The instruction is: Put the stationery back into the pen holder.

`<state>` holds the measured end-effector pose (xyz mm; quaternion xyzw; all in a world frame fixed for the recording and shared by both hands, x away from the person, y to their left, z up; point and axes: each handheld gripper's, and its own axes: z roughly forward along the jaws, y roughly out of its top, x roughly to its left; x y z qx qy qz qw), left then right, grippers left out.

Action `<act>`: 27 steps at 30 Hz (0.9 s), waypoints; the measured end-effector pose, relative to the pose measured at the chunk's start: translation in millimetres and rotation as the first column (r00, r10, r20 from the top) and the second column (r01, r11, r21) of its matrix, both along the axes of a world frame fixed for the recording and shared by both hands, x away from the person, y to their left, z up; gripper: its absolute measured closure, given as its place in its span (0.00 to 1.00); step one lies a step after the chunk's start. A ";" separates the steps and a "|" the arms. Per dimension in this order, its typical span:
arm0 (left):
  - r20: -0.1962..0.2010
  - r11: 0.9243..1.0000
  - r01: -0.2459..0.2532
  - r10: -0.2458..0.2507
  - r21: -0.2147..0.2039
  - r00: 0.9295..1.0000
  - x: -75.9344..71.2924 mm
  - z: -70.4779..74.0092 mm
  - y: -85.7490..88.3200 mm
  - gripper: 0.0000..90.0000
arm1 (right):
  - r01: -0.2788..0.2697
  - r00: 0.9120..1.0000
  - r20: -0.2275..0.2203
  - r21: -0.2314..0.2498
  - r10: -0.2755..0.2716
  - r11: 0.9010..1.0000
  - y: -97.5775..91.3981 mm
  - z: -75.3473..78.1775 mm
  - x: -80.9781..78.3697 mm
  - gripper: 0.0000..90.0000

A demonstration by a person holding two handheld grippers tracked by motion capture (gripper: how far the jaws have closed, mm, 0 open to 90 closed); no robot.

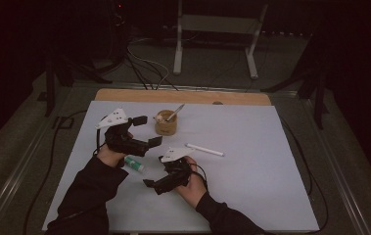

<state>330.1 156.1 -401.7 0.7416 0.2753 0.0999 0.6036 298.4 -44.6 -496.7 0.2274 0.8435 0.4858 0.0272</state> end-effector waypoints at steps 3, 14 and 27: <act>-0.003 1.000 -0.010 0.010 -0.002 1.000 1.3 -0.8 2.2 0.02 | -0.005 1.000 0.005 -0.027 0.005 1.000 9.3 -5.0 1.3 0.07; -0.008 0.999 -0.033 0.033 -0.007 0.999 3.9 -1.7 7.6 0.02 | 0.015 0.999 0.031 -0.162 -0.010 0.987 35.6 -19.5 6.0 0.21; -0.021 0.998 -0.053 0.052 -0.019 0.998 7.3 -4.5 12.6 0.02 | 0.043 0.999 0.024 -0.217 -0.038 0.975 53.0 -27.7 17.8 0.51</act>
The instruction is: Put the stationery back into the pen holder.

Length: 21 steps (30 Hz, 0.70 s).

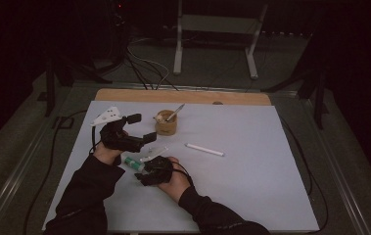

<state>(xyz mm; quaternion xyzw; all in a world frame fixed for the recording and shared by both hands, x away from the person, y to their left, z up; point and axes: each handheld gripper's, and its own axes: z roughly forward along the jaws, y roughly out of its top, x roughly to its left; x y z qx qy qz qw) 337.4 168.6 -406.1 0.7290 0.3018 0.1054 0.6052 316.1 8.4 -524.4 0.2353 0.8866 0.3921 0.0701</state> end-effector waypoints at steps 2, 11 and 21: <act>0.000 1.000 0.003 -0.003 0.002 1.000 0.0 0.1 -0.1 0.02 | -0.002 1.000 -0.003 -0.007 0.002 1.000 2.7 -1.0 1.0 0.53; -0.005 1.000 -0.004 0.004 0.006 1.000 1.1 -0.9 0.8 0.02 | -0.022 0.999 0.035 -0.088 0.026 0.996 13.1 -7.5 8.2 0.62; -0.007 1.000 -0.009 0.009 0.004 1.000 1.7 -1.5 1.5 0.02 | -0.030 0.999 0.026 -0.102 0.033 0.994 21.3 -6.2 12.6 0.73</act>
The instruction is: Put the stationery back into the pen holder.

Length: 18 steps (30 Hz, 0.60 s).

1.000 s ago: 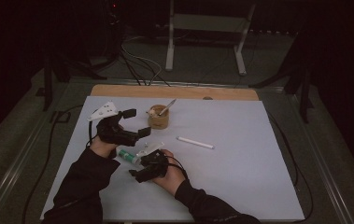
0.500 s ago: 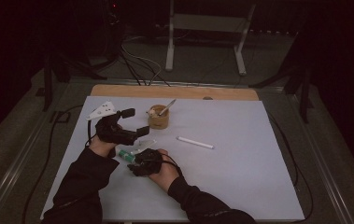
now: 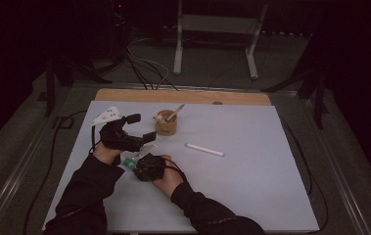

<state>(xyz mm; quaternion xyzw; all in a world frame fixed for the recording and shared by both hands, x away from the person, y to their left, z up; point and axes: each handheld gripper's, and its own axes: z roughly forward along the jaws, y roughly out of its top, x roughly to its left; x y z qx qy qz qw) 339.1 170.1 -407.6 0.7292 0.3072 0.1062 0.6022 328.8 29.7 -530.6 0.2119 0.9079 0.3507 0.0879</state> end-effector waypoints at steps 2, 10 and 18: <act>-0.001 1.000 0.000 0.000 0.002 1.000 0.2 -0.3 0.1 0.02 | 0.007 1.000 0.003 0.000 -0.007 1.000 0.0 0.4 -1.2 0.73; 0.000 1.000 -0.002 0.002 0.001 1.000 0.4 -0.5 0.7 0.02 | 0.049 0.999 -0.002 0.051 -0.049 0.998 -11.4 8.4 -6.2 0.73; 0.001 1.000 0.003 -0.003 0.008 1.000 -0.4 -0.5 -1.3 0.02 | 0.089 0.996 -0.037 0.089 -0.086 0.992 -32.2 18.1 -8.1 0.73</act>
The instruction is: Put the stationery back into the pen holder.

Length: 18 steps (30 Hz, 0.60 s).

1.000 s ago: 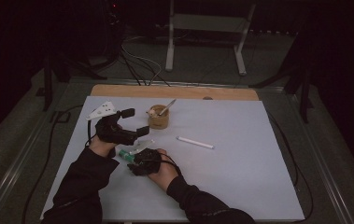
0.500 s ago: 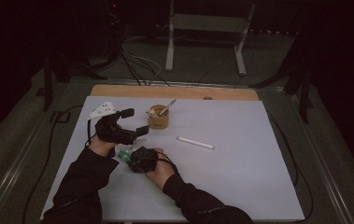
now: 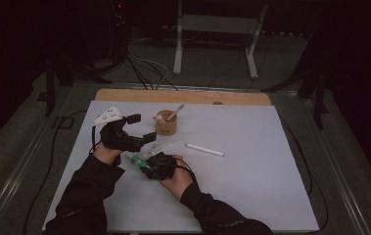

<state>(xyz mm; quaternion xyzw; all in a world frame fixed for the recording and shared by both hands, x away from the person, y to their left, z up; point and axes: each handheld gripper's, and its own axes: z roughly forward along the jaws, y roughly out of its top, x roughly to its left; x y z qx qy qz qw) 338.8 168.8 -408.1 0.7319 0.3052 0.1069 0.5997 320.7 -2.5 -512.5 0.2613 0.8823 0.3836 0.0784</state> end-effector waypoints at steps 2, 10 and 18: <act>-0.002 1.000 0.001 -0.001 0.002 1.000 0.2 -0.4 -0.4 0.02 | 0.004 1.000 -0.001 0.000 -0.004 1.000 -5.1 1.6 -1.0 0.73; -0.009 1.000 0.008 -0.008 0.008 1.000 0.5 -2.6 -3.1 0.02 | 0.019 0.999 -0.026 0.011 -0.018 1.000 -28.5 6.9 -7.0 0.73; -0.012 0.999 0.031 -0.030 0.020 0.999 -0.4 -5.1 -9.5 0.02 | 0.034 0.999 -0.034 0.028 -0.033 0.999 -50.5 13.1 -12.1 0.73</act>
